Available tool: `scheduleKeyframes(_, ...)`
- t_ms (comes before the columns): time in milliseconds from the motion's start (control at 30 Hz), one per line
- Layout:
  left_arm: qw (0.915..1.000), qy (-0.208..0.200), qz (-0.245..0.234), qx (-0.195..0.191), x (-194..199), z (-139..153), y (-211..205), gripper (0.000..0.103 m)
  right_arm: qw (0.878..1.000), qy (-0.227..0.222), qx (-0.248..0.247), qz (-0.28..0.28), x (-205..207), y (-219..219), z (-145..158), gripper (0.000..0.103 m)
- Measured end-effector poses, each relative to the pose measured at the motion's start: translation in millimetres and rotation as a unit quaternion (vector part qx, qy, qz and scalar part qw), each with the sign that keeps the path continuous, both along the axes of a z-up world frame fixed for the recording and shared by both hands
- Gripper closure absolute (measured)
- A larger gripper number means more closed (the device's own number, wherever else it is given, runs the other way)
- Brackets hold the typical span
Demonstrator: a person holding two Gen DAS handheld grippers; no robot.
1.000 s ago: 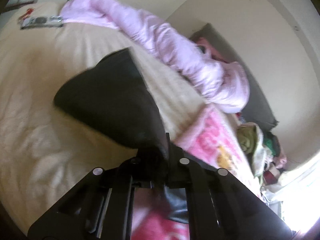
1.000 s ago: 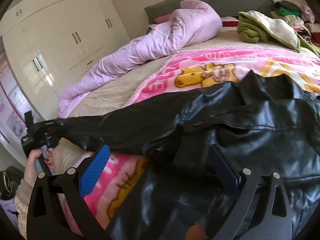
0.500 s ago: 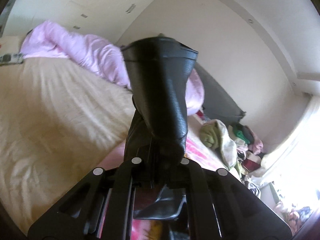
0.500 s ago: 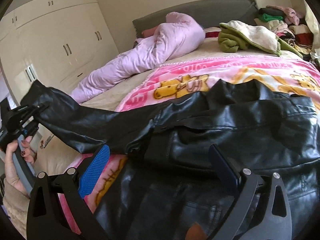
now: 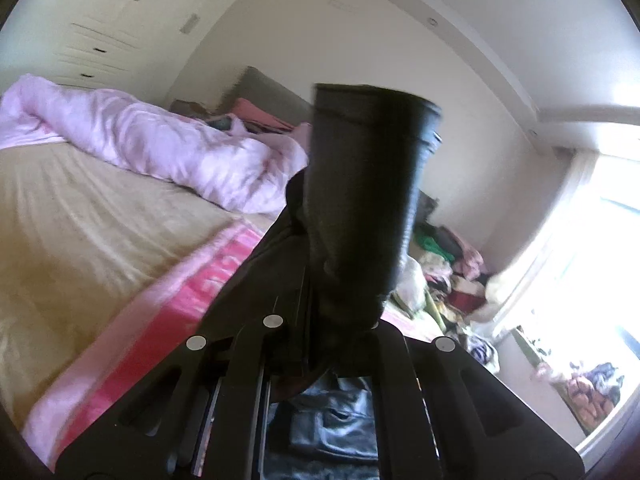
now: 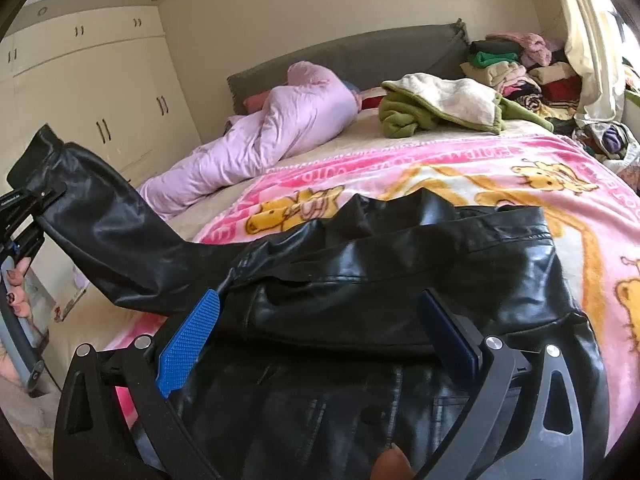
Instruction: Fold large clothes
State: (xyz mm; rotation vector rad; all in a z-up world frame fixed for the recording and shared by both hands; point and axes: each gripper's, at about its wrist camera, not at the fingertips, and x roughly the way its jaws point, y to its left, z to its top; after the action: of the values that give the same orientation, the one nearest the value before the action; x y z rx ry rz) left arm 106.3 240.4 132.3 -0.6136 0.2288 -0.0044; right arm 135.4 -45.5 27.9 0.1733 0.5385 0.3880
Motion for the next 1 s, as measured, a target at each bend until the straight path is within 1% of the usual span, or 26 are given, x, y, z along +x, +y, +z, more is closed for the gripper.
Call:
scheduleKeyframes(100, 0.9997, 0.002, -0.018, 0.019, 6.2, 4.7, -24.3, 0.102, 1.0, 0.005, 0.01, -0.002, 0.2, -8.3, -2.7, 0.004)
scheduleKeyframes(200, 0.9992, 0.002, -0.033, 0.024, 12.8, 8.1, -42.8, 0.102, 1.0, 0.007, 0.016, -0.012, -0.4, -17.5, -4.4, 0.004)
scheduleKeyframes(333, 0.9981, 0.001, -0.053, 0.032, 18.1, 11.4, -69.9, 0.102, 0.999, -0.002, 0.031, -0.038, -4.8, -37.4, -2.8, 0.004)
scheduleKeyframes(433, 0.9969, 0.005, -0.069, 0.039, 26.2, 9.2, -90.5, 0.102, 0.998, -0.007, 0.043, -0.054, -6.9, -52.8, -1.6, 0.004)
scheduleKeyframes(600, 0.9935, 0.023, -0.094, 0.06, 40.5, -2.2, -126.1, 0.102, 0.996, -0.012, 0.058, -0.072, -10.8, -74.9, -1.8, 0.004)
scheduleKeyframes(733, 0.989, 0.043, -0.114, 0.084, 50.4, -16.8, -157.0, 0.102, 0.993, -0.008, 0.071, -0.09, -9.6, -93.8, -3.5, 0.004)
scheduleKeyframes(833, 0.9838, 0.063, -0.131, 0.105, 57.8, -32.2, -179.5, 0.102, 0.992, -0.006, 0.075, -0.103, -10.7, -106.4, -5.2, 0.004)
scheduleKeyframes(933, 0.9774, 0.089, -0.145, 0.126, 65.1, -50.4, -198.5, 0.102, 0.99, -0.002, 0.08, -0.116, -12.1, -117.8, -7.7, 0.004)
scheduleKeyframes(1000, 0.971, 0.106, -0.154, 0.149, 69.8, -63.2, -209.3, 0.101, 0.989, 0.002, 0.084, -0.124, -13.2, -125.1, -9.8, 0.004)
